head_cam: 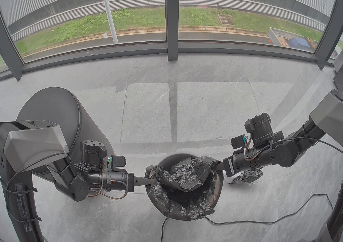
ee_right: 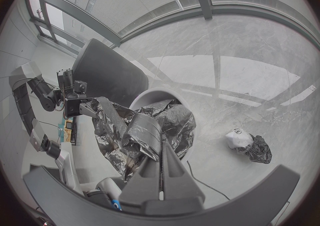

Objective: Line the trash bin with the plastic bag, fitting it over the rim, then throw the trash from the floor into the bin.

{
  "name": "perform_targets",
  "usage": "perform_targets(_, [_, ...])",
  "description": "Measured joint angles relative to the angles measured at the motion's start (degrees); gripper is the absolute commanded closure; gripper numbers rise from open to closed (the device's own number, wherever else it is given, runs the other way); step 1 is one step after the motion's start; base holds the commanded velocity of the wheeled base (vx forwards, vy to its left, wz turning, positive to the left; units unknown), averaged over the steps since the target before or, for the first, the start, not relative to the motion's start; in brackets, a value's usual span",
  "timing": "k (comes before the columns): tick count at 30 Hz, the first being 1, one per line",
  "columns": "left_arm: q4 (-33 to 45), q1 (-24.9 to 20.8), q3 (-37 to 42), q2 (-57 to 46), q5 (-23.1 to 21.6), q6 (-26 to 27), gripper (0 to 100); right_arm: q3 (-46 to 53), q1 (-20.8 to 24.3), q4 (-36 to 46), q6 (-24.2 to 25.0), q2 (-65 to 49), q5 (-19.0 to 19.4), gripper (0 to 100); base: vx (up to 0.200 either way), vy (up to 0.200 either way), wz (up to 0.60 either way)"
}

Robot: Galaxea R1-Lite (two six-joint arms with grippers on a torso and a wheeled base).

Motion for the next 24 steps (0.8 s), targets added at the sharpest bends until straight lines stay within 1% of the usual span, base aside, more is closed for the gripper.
perform_targets(5, [-3.28, 1.0, 2.12, 0.41, 0.52, -0.15, 100, 0.2, 0.57, -1.13, -0.16, 0.41, -0.02, 100, 0.0, 0.0, 0.0])
perform_targets(12, [-5.53, 5.94, 8.84, -0.44, 0.66, 0.62, 100, 0.0, 5.53, -2.9, -0.16, 2.57, -0.02, 100, 0.0, 0.0, 0.0])
perform_targets(15, [-5.74, 7.25, 10.17, -0.6, 0.68, 2.35, 100, -0.06, 6.97, -5.12, -0.13, 3.93, 0.0, 100, 0.0, 0.0, 0.0])
perform_targets(17, [-5.83, 7.53, 10.23, -0.49, 0.68, 2.6, 100, 0.11, 7.52, -5.34, -0.24, 4.56, -0.05, 100, 0.0, 0.0, 0.0])
perform_targets(21, [-5.83, 6.86, 9.09, -0.05, 0.69, 2.55, 100, 1.1, 7.0, -5.38, -1.41, 4.89, -0.13, 100, 0.0, 0.0, 0.0])
perform_targets(24, [-5.83, 5.77, 7.69, 0.37, 0.69, 2.35, 100, 2.39, 4.62, -5.38, -4.61, 4.58, -0.13, 100, 0.0, 0.0, 0.0])
